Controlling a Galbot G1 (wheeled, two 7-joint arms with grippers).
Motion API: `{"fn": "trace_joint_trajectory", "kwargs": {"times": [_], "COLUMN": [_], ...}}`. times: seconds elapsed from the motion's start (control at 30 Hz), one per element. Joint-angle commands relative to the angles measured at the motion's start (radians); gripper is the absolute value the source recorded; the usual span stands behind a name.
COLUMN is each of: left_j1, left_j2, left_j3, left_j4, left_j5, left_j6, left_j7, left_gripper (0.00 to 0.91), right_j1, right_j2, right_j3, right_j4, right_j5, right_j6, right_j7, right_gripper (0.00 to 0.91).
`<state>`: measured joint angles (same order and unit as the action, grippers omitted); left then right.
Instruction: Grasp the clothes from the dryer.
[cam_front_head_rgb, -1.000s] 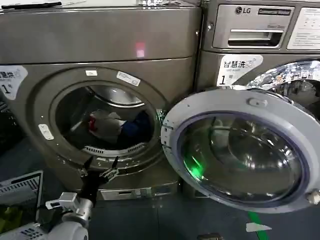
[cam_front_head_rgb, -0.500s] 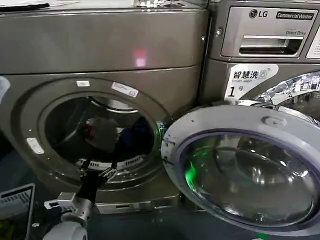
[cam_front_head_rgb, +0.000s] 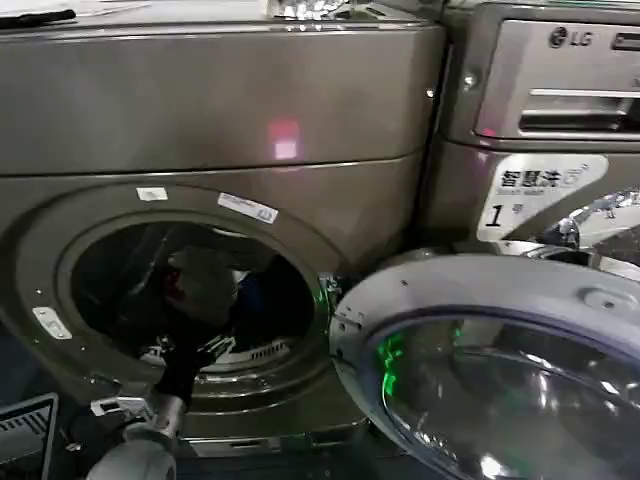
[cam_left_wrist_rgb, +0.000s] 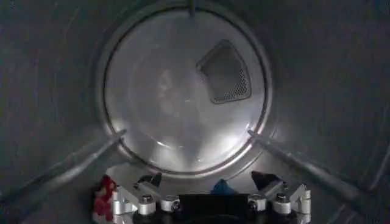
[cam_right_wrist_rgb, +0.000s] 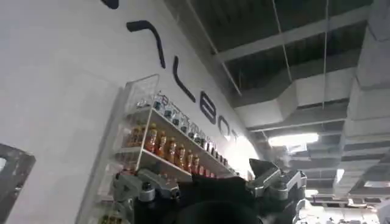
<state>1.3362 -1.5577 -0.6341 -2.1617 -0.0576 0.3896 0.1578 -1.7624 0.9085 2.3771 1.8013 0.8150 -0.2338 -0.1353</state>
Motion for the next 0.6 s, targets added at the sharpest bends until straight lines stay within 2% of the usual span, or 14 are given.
{"fn": "trace_joint_trajectory", "kwargs": {"times": [0.03,0.47,0.6], "left_j1": [0.000,-0.003,-0.044], "left_j2": [0.000,0.006,0.015], "left_j3": [0.001,-0.002,-0.002], "left_j4": [0.001,-0.009,0.010], "left_j5": [0.001,-0.007,-0.033], "left_j6": [0.000,-0.004,-0.015], "left_j7": [0.002,0.003,0.001], "left_gripper": [0.907,0.907,0.907], "right_j1": [0.003,-0.009,-0.025], "right_j2": [0.001,0.010,0.009], "right_j3": [-0.006,-0.001,0.020], "right_j4": [0.001,0.015,0.035], "right_j5": [-0.001,0.001,-0.014], "right_j6": [0.000,-0.001,-0.057], "right_j7": [-0.001,0.001,0.016], "right_gripper": [0.907,0.907,0.907]}}
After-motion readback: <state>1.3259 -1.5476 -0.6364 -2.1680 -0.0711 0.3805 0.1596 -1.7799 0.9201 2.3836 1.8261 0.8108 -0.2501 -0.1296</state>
